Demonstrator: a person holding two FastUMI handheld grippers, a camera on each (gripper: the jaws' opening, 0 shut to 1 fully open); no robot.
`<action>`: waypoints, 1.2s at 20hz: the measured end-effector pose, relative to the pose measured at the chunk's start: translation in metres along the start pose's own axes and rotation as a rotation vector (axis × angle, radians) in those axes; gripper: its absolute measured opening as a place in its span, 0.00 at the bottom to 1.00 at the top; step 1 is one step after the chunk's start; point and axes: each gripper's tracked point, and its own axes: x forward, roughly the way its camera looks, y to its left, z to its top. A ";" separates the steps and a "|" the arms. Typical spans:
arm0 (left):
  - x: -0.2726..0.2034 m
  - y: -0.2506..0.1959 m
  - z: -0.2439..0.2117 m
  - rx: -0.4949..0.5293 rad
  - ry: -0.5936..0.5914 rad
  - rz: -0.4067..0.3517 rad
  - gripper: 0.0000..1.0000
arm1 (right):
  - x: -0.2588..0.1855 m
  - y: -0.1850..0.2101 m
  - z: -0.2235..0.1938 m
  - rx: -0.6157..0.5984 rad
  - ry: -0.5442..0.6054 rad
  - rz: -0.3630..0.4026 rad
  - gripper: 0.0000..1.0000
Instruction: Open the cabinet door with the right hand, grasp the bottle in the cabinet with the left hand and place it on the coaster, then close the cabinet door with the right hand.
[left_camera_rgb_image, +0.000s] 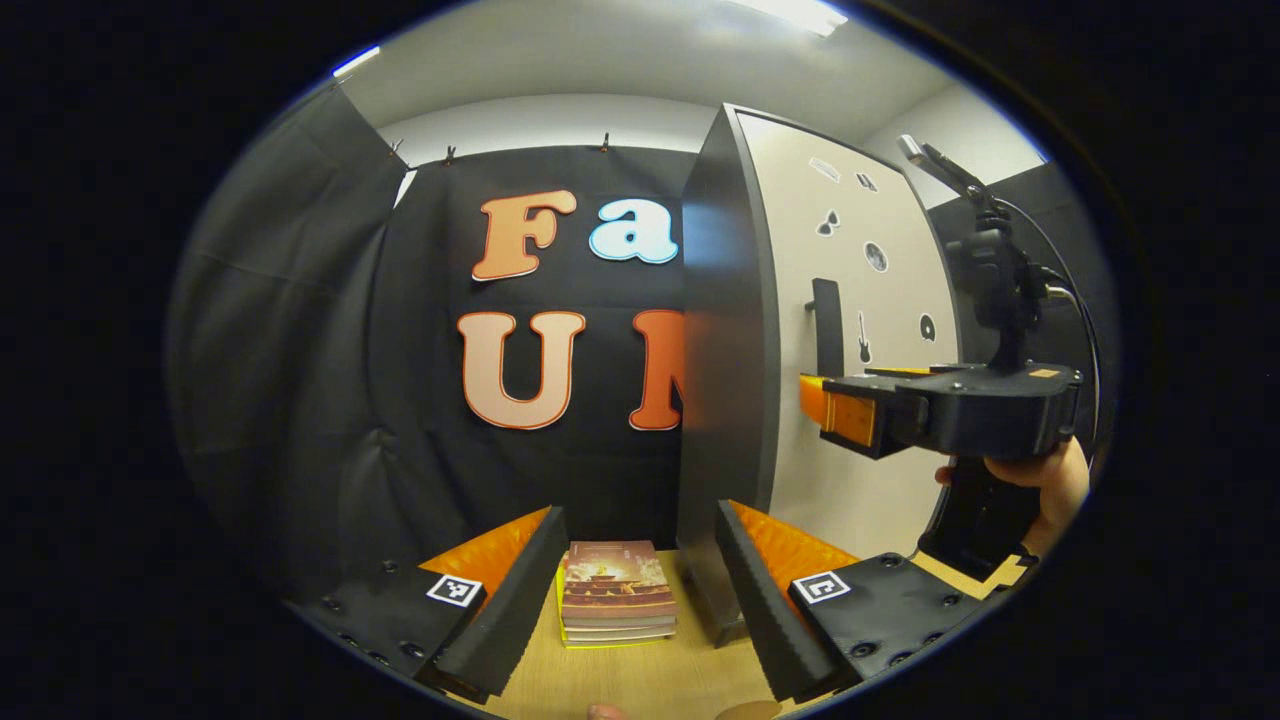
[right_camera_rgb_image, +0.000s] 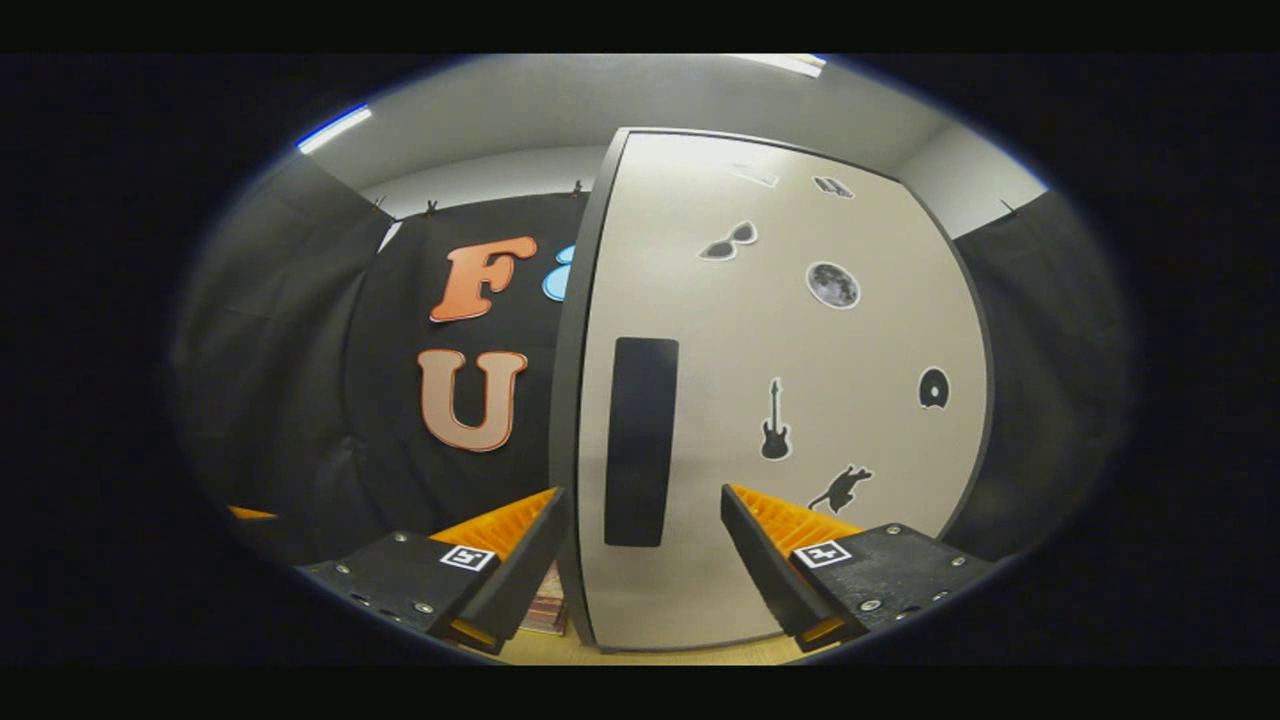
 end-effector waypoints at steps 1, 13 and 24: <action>0.001 0.001 -0.002 -0.003 -0.001 0.003 0.97 | 0.006 0.001 0.001 0.002 -0.001 0.002 0.90; 0.026 0.018 -0.012 -0.025 0.019 -0.045 0.97 | 0.019 0.005 -0.003 0.079 0.026 -0.028 0.32; 0.026 0.015 -0.017 -0.031 0.039 -0.104 0.97 | -0.017 -0.002 0.010 0.103 -0.006 -0.086 0.14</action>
